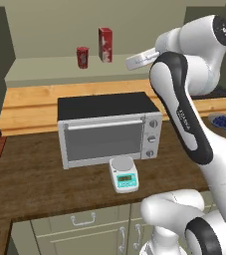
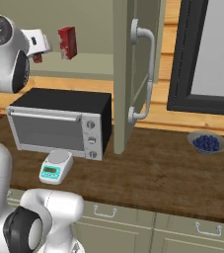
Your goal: Pick the yogurt and place it on the digital scale for weighing, and close the cabinet.
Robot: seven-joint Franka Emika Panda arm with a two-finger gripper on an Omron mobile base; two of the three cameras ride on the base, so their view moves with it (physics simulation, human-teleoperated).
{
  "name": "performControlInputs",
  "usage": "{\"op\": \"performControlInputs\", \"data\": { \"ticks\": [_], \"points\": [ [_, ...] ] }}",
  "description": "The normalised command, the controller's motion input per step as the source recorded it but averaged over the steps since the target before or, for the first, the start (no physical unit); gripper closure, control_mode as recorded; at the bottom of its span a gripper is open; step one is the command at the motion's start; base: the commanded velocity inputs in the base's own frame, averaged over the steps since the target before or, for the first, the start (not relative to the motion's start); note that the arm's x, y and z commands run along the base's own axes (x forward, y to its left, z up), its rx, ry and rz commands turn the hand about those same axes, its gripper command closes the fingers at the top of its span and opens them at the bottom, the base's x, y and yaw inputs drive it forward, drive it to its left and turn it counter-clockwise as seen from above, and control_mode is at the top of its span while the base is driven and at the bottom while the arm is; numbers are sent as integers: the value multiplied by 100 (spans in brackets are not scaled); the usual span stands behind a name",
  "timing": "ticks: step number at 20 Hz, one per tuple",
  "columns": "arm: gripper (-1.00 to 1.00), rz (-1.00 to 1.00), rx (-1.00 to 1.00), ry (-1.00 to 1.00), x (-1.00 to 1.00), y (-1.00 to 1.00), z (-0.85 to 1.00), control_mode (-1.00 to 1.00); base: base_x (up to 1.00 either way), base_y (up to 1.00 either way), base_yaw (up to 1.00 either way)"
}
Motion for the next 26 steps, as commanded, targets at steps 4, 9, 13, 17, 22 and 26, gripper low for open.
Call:
{"op": "performControlInputs", "data": {
  "ticks": [4, 9, 13, 17, 22, 26],
  "points": [
    [-100, 3, 7, -2, 32, 6, 24, -100, 0, 0, 0],
    [-100, 4, 12, 0, 45, 18, 0, -100, 0, 0, 0],
    [-100, 4, 9, 0, 37, 1, 0, -100, 0, 0, 0],
    [-100, 1, 0, 0, 30, 0, 0, -100, 0, 0, 0],
    [-100, 0, 0, 0, 32, 0, 0, -100, 0, 0, 0],
    [-100, 0, 0, 0, 35, 0, -1, -100, 0, 0, 0]
  ]
}}
